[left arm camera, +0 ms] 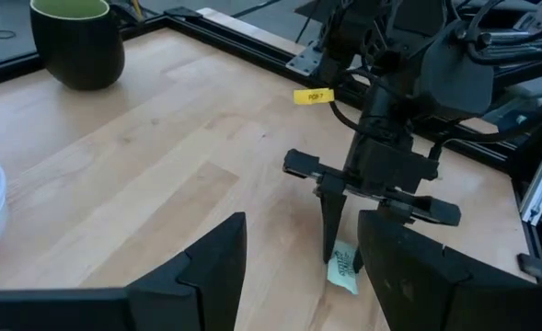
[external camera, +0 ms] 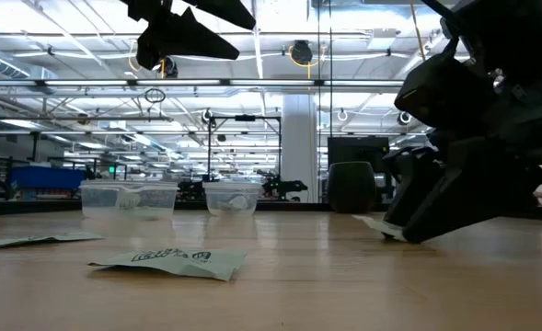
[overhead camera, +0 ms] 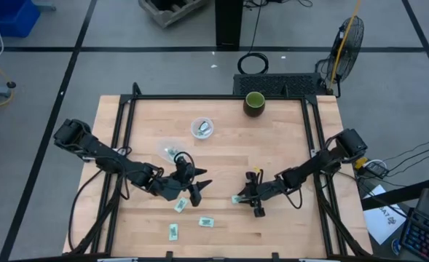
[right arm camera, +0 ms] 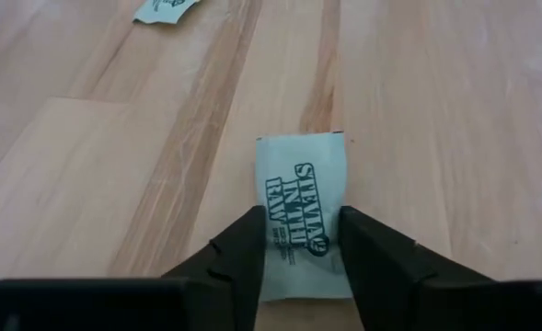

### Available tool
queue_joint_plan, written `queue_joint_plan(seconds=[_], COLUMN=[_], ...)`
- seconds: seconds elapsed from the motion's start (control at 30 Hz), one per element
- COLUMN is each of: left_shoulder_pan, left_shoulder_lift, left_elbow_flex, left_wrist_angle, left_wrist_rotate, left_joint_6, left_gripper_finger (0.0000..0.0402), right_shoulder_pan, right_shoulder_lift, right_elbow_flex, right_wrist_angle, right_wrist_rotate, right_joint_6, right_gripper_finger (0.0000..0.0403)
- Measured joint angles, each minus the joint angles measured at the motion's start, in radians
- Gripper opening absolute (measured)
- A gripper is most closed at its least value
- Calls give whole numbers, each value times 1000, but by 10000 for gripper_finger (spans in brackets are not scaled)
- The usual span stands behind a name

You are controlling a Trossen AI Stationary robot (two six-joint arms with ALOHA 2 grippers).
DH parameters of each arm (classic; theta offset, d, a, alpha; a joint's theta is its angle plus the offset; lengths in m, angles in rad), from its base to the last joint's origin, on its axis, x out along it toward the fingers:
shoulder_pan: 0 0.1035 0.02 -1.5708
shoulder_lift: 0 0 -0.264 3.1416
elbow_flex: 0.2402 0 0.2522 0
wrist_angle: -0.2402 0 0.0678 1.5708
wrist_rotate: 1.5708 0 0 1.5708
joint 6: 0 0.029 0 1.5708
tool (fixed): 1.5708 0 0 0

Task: Pick and place Stevia / Truvia into bins
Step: Put the stevia packet into the top container

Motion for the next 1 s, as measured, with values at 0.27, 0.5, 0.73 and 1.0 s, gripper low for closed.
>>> queue_joint_plan(seconds=[0.27,0.5,0.73,1.0], left_shoulder_pan=[0,0,1,-15], left_shoulder_lift=[0,0,0,0], left_elbow_flex=[0,0,0,1], left_wrist_angle=[0,0,0,53], left_wrist_rotate=[-1,0,0,1], left_joint_6=[0,0,-1,43], left_gripper_finger=[214,214,214,214], right_shoulder_pan=[-43,-140,-328,-522], right_shoulder_lift=[-7,-79,-124,-91], right_elbow_flex=[-3,-5,50,219], right_wrist_angle=[87,226,295,177], right_wrist_rotate=[-19,-1,-67,-163], right_joint_6=[-102,-226,-245,-242], right_gripper_finger=[94,91,91,91])
